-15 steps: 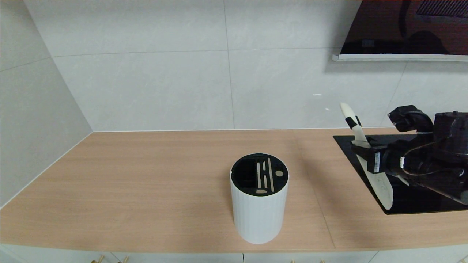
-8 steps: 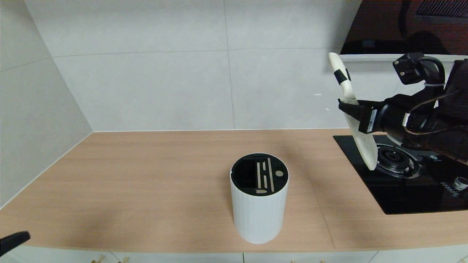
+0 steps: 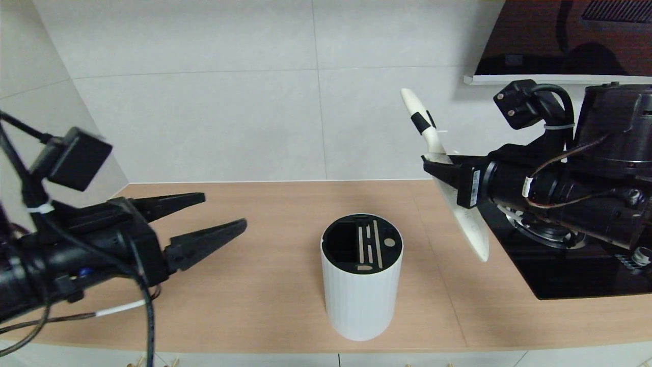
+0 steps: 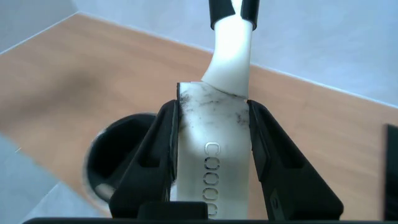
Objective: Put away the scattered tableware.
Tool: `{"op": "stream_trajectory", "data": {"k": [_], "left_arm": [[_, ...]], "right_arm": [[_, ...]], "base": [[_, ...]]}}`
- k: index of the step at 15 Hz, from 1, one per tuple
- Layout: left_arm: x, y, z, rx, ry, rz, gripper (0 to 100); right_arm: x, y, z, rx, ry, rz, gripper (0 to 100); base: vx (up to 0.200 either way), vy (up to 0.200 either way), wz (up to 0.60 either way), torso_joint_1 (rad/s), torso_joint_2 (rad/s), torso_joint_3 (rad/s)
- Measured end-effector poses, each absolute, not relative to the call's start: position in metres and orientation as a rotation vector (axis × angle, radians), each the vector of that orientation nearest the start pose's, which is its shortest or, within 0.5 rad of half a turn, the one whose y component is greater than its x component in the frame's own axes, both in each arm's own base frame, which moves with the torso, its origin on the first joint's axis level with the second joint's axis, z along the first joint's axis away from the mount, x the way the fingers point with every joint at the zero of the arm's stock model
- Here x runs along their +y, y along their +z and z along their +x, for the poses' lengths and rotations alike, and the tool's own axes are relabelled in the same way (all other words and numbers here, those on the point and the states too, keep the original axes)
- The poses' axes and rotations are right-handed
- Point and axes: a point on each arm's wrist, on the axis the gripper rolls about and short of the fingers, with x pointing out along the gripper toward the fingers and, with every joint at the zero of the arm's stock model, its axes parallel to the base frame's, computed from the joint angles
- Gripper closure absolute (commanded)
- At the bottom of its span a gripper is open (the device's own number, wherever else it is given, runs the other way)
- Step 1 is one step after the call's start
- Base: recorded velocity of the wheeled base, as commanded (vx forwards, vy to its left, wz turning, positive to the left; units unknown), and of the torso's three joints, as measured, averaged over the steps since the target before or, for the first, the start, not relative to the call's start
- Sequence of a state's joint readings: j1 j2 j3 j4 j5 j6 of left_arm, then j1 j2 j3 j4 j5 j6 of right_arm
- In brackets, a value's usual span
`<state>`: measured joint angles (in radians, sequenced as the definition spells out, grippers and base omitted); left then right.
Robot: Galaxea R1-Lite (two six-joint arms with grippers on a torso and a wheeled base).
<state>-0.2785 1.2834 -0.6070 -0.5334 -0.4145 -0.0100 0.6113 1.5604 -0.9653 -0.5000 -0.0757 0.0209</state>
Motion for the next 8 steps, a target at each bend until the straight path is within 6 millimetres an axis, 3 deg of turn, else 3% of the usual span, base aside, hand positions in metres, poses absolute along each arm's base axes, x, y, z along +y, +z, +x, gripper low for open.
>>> {"op": "stream_trajectory", "data": {"k": [3,8], "left_arm": [[-0.093,0.215,0.214,0.06,-0.781,-0.208,0],[-0.13,0.197,0.217,0.162,-0.903,-0.366,0]], "right_arm": [[0.186,0.252,0.218,0.112,0.6,0.008,100],[0.215,0.24,0.198,0.169,0.703,0.025,100]], "base": [[0.0,0.0,0.0,0.0,0.0,0.0],[0.0,0.0,0.0,0.0,0.0,0.0]]}}
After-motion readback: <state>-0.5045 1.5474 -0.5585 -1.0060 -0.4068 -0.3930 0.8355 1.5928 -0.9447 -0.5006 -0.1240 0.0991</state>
